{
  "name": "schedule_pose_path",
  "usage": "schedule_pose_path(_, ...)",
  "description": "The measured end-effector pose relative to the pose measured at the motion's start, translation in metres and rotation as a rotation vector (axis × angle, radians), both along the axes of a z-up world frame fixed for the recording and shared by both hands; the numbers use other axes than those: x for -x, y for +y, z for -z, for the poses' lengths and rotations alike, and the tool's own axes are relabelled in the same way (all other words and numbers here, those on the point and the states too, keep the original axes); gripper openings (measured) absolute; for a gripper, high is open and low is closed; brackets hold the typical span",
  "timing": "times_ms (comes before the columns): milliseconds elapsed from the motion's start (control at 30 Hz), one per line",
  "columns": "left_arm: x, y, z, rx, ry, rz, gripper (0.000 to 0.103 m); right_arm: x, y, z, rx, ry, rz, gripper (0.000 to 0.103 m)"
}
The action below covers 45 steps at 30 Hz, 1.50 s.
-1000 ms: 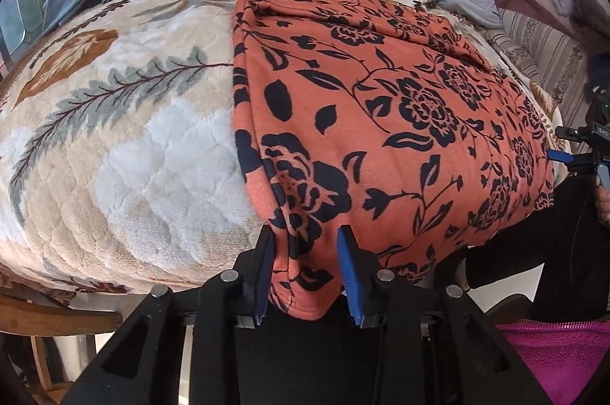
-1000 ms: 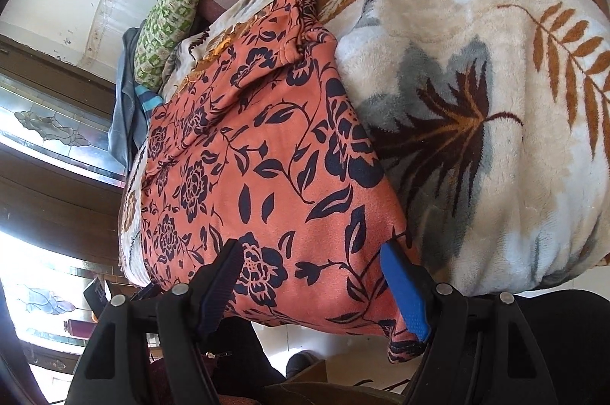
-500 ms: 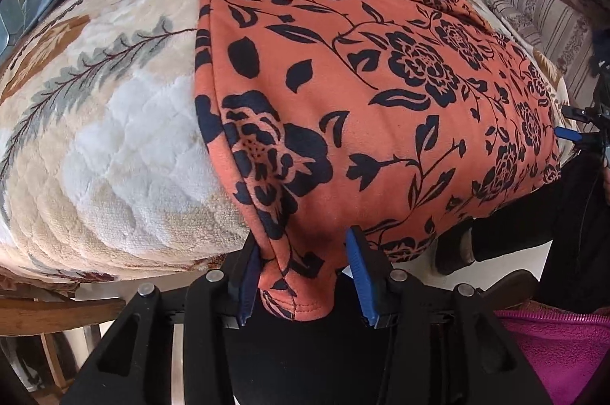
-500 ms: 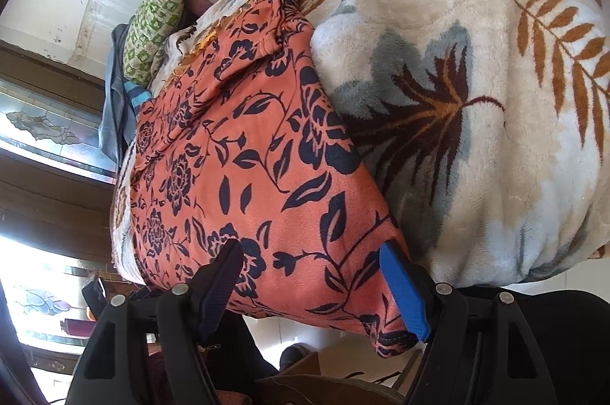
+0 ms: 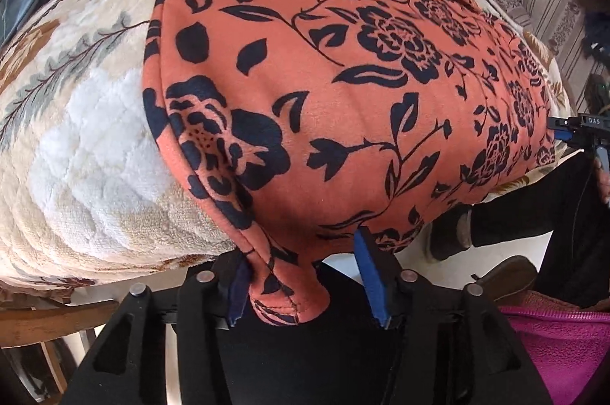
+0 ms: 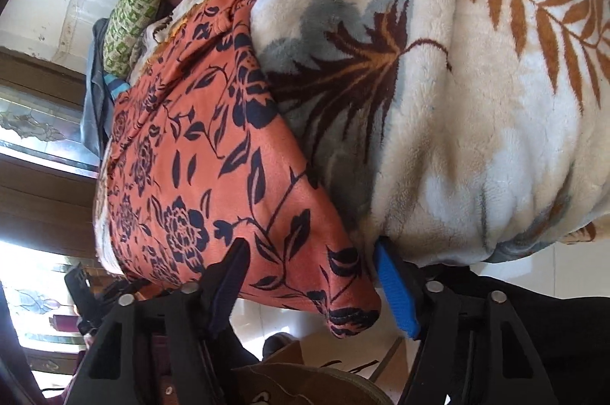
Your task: Fold small clothes
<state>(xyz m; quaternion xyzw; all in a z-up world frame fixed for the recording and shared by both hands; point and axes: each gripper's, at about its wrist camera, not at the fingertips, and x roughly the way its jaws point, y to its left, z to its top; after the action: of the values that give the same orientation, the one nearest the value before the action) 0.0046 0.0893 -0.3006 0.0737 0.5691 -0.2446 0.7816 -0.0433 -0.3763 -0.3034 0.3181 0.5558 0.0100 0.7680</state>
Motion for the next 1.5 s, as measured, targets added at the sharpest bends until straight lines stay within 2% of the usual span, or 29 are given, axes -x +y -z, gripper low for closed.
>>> schedule_pose_path(33,-0.003,-0.001,0.004,-0.016,0.012,-0.002,0.023,0.002,0.0,0.0,0.028,0.014,-0.002,0.036)
schedule_pose_path(67,-0.005,0.0,0.007,-0.019,0.032,-0.013,0.013,0.003,0.001,-0.001,0.038,0.02,-0.007,0.026)
schedule_pose_path(100,-0.007,0.003,0.01,-0.008,0.046,-0.029,0.011,0.004,0.002,-0.001,0.044,0.03,-0.015,0.021)
schedule_pose_path(133,-0.008,0.007,0.01,0.016,0.058,-0.044,0.009,0.004,0.005,-0.002,0.034,0.032,-0.029,0.007)
schedule_pose_path(300,-0.001,0.018,-0.02,0.164,0.044,-0.039,0.008,0.005,0.021,-0.022,-0.029,-0.019,-0.065,0.007)
schedule_pose_path(433,0.001,0.033,-0.059,0.322,-0.01,-0.046,0.008,0.004,0.015,-0.037,-0.11,-0.08,-0.015,0.007)
schedule_pose_path(533,-0.001,0.034,-0.083,0.375,-0.047,-0.056,0.008,-0.002,0.011,-0.03,-0.075,-0.023,-0.002,0.007)
schedule_pose_path(633,-0.005,0.025,-0.076,0.304,-0.05,-0.052,0.008,0.003,-0.003,-0.004,-0.078,0.086,0.037,0.011)
schedule_pose_path(700,-0.004,0.015,-0.06,0.244,-0.025,-0.055,0.008,0.006,-0.004,0.006,-0.104,0.1,0.03,0.013)
schedule_pose_path(800,-0.003,0.012,-0.033,0.161,0.005,-0.068,0.008,0.006,-0.006,0.015,-0.081,0.131,0.05,0.033)
schedule_pose_path(833,-0.003,0.013,-0.026,0.14,0.011,-0.076,0.008,0.006,-0.006,0.017,-0.082,0.128,0.051,0.048)
schedule_pose_path(867,-0.004,0.014,-0.021,0.132,0.02,-0.082,0.009,0.004,-0.005,0.018,-0.082,0.12,0.049,0.07)
schedule_pose_path(933,-0.005,0.016,-0.014,0.128,0.037,-0.094,0.014,0.001,0.0,0.019,-0.067,0.084,0.04,0.073)
schedule_pose_path(1000,-0.006,0.019,-0.007,0.134,0.063,-0.1,0.022,-0.003,0.006,0.022,-0.066,0.073,0.019,0.069)
schedule_pose_path(1033,-0.006,0.021,-0.005,0.14,0.073,-0.104,0.022,-0.004,0.008,0.022,-0.074,0.07,0.021,0.059)
schedule_pose_path(1100,-0.008,0.025,0.001,0.159,0.1,-0.117,0.022,-0.004,0.015,0.019,-0.047,0.082,0.004,0.05)
schedule_pose_path(1133,-0.009,0.026,0.005,0.168,0.12,-0.124,0.022,-0.004,0.019,0.017,-0.047,0.095,-0.014,0.037)
schedule_pose_path(1167,-0.01,0.027,0.008,0.172,0.142,-0.126,0.022,-0.003,0.022,0.016,-0.074,0.104,-0.035,0.008)
schedule_pose_path(1267,-0.009,0.031,0.012,0.202,0.164,-0.123,0.022,0.003,0.033,0.003,-0.062,0.091,-0.066,0.007)
schedule_pose_path(1300,-0.009,0.033,0.012,0.212,0.168,-0.127,0.021,0.006,0.034,-0.002,-0.102,0.067,-0.068,0.007)
schedule_pose_path(1367,-0.009,0.041,0.014,0.233,0.176,-0.135,0.012,0.009,0.036,-0.017,-0.15,0.018,-0.064,0.007)
schedule_pose_path(1500,-0.006,0.048,0.006,0.272,0.166,-0.124,0.008,0.012,0.041,-0.049,-0.253,-0.093,-0.063,0.007)
